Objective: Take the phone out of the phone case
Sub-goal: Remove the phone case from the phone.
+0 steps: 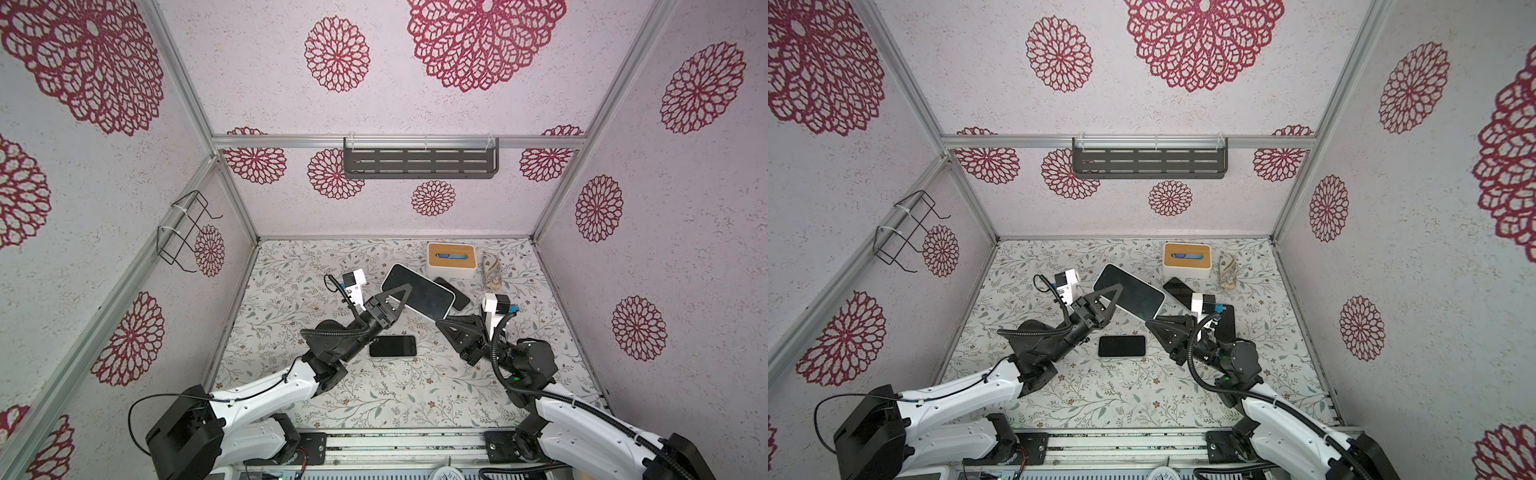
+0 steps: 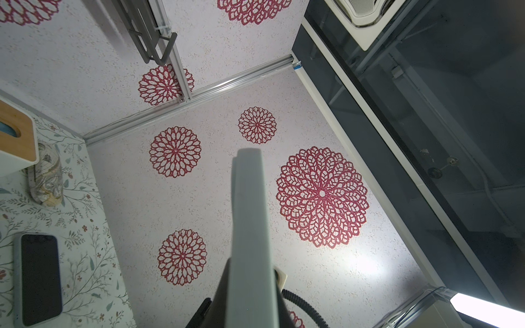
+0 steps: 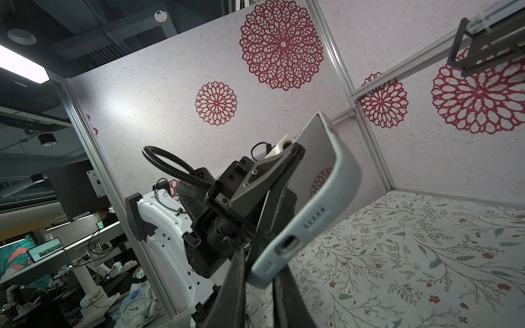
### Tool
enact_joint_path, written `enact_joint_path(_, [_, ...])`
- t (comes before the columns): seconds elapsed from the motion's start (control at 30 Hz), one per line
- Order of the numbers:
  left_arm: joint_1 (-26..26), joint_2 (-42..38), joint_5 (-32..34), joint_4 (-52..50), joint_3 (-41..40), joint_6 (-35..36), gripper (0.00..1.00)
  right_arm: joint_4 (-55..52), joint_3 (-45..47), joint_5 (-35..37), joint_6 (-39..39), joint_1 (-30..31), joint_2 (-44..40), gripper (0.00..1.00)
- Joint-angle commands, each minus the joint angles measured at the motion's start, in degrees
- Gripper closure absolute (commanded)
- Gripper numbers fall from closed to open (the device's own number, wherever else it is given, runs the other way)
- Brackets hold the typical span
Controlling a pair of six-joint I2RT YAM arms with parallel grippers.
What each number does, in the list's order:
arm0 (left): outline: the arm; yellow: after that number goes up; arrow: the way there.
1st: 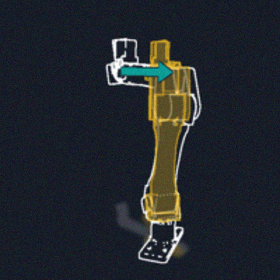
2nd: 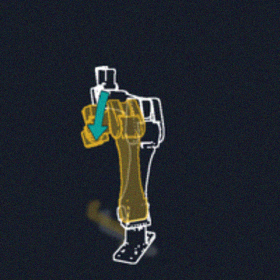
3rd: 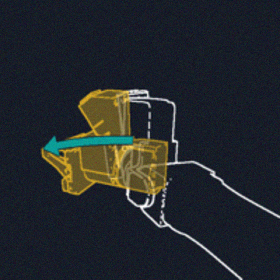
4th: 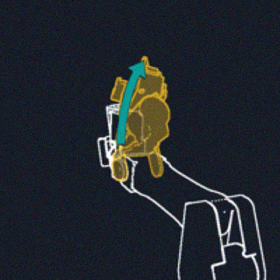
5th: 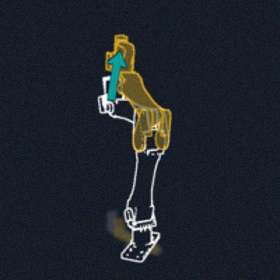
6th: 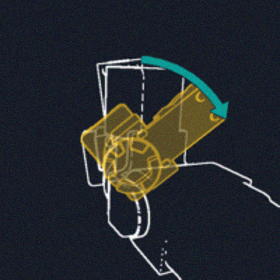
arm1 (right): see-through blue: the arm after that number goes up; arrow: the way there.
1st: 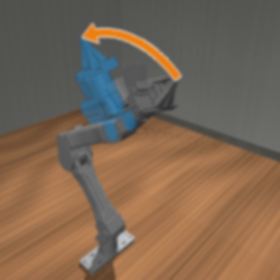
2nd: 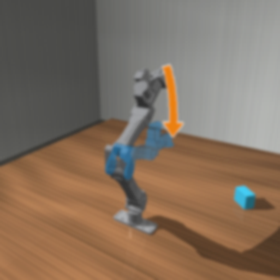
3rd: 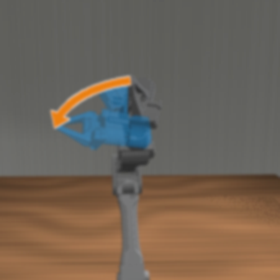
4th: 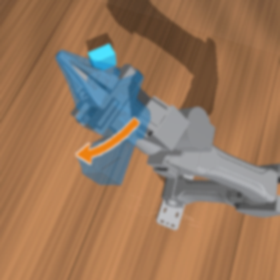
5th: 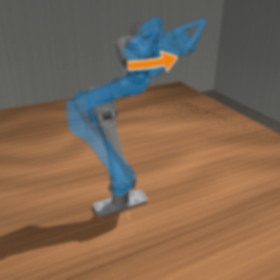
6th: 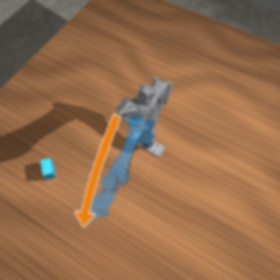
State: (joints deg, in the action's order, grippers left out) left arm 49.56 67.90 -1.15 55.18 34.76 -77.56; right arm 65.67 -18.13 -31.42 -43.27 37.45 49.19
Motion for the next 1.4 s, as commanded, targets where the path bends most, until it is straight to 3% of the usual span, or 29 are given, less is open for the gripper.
enact_joint_path(0.0, [0.1,-0.6,-1.0,1.2,2.5,-0.7,1.0,-2.2,-2.7,2.2,7.3,-0.3,-0.7,1.0])
enact_joint_path(0.3, [1.2,-0.2,-2.4,-5.5,5.2,-3.5,1.0,-12.5,-4.0,7.3,22.5,-0.4,-3.1,1.0])
enact_joint_path(0.57, [1.6,1.4,-4.3,-9.9,7.1,-6.7,1.0,-12.4,-3.1,12.1,33.3,-0.4,-4.8,1.0])
enact_joint_path(0.8, [1.9,1.2,-4.4,-10.5,6.8,-6.7,1.0,-13.7,-3.4,20.5,37.2,-0.4,-8.0,1.0])
enact_joint_path(1.07, [1.2,1.1,-4.1,-6.4,5.4,-6.9,1.0,-14.1,-2.7,16.3,35.6,-0.4,-9.8,1.0])
enact_joint_path(1.13, [-0.2,-0.1,-5.0,-5.6,4.8,-6.7,1.0,-16.1,-1.2,15.8,35.0,-0.4,-12.0,0.89])
enact_joint_path(1.2, [-2.3,-2.8,-6.6,-8.1,4.4,-5.3,1.0,-21.3,0.0,17.0,35.0,-0.4,-15.6,0.64])
enact_joint_path(1.23, [-3.6,-4.3,-7.9,-10.5,4.7,-4.0,1.0,-24.6,0.1,17.5,35.2,-0.6,-17.4,0.58])
enact_joint_path(1.37, [-10.2,-9.6,-24.6,-30.1,11.9,7.6,1.0,-38.8,-2.3,17.9,34.6,-1.5,-23.1,0.36])
